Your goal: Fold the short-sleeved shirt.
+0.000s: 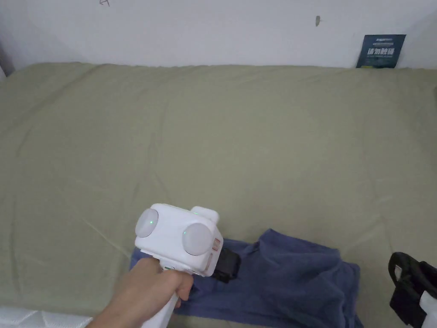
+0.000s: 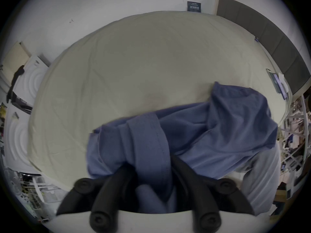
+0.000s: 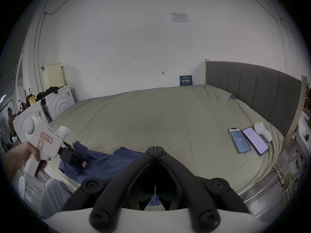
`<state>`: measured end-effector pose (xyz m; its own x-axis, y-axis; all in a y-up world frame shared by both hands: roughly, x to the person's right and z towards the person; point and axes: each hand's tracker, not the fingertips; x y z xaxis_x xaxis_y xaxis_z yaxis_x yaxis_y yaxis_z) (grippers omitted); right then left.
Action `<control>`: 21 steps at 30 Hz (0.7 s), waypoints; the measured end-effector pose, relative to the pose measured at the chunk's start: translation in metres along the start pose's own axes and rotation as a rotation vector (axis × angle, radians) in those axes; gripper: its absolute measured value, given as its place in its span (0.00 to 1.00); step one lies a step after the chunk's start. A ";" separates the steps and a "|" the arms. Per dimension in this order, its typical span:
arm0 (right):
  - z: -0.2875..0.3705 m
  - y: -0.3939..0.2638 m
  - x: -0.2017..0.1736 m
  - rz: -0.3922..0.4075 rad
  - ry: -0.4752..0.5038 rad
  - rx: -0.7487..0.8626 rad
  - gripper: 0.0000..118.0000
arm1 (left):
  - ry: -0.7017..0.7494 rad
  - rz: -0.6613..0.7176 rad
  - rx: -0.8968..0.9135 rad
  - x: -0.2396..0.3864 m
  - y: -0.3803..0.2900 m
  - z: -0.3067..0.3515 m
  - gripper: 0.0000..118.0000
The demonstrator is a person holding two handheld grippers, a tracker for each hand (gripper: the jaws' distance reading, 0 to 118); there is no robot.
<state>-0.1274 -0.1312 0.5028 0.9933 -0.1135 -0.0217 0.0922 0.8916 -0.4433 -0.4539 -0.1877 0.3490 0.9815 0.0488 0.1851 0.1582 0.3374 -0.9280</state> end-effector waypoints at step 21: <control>0.003 -0.010 -0.001 -0.017 0.001 -0.057 0.00 | -0.523 0.308 0.088 -0.081 -0.026 -0.013 0.00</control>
<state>-0.1294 -0.1386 0.5100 0.9915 -0.1290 -0.0143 0.1051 0.8632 -0.4939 -0.5364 -0.2126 0.3535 0.7940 0.6042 0.0674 -0.1559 0.3095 -0.9380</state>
